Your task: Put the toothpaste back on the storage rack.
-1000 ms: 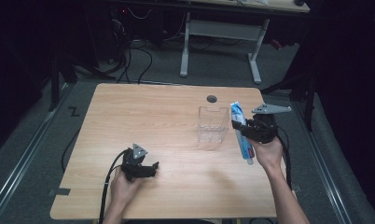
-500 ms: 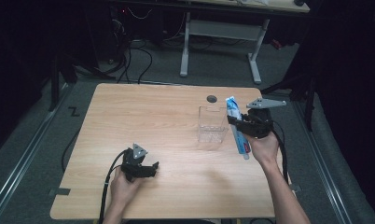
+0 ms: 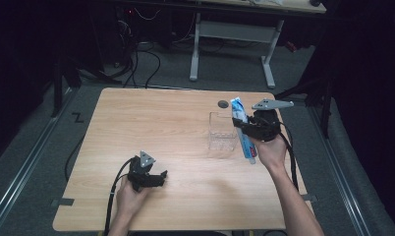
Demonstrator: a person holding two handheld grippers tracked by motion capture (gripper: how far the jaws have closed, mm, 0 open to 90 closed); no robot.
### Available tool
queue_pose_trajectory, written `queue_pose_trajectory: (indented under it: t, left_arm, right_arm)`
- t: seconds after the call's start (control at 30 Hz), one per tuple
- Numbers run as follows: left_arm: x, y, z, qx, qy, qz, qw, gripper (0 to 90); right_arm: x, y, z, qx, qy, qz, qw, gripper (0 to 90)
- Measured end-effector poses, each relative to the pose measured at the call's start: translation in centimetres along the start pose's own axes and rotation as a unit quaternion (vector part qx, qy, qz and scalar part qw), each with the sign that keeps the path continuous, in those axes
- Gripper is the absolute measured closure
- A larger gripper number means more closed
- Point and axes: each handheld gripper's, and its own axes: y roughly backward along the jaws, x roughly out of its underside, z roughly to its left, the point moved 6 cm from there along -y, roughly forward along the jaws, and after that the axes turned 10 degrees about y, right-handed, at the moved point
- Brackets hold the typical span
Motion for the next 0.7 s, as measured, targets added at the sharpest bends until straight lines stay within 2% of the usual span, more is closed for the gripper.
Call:
queue_pose_trajectory:
  t: [0.2, 0.5, 0.7]
  left_arm:
    - [0.0, 0.0, 0.0, 0.0, 0.0, 0.0, 1.0, 16.0]
    - [0.0, 0.0, 0.0, -0.001, 0.001, -0.001, 1.0, 15.9]
    - [0.0, 0.0, 0.0, -0.002, 0.001, -0.001, 1.0, 15.9]
  right_arm:
    - [-0.9, -0.5, -0.1, 0.003, 0.003, 0.0, 1.0, 70.7]
    - [-1.8, -1.7, -0.8, 0.018, -0.008, -0.002, 0.9998, 70.5]
    - [-2.3, -2.1, -1.0, 0.019, -0.02, -0.01, 0.9996, 70.4]
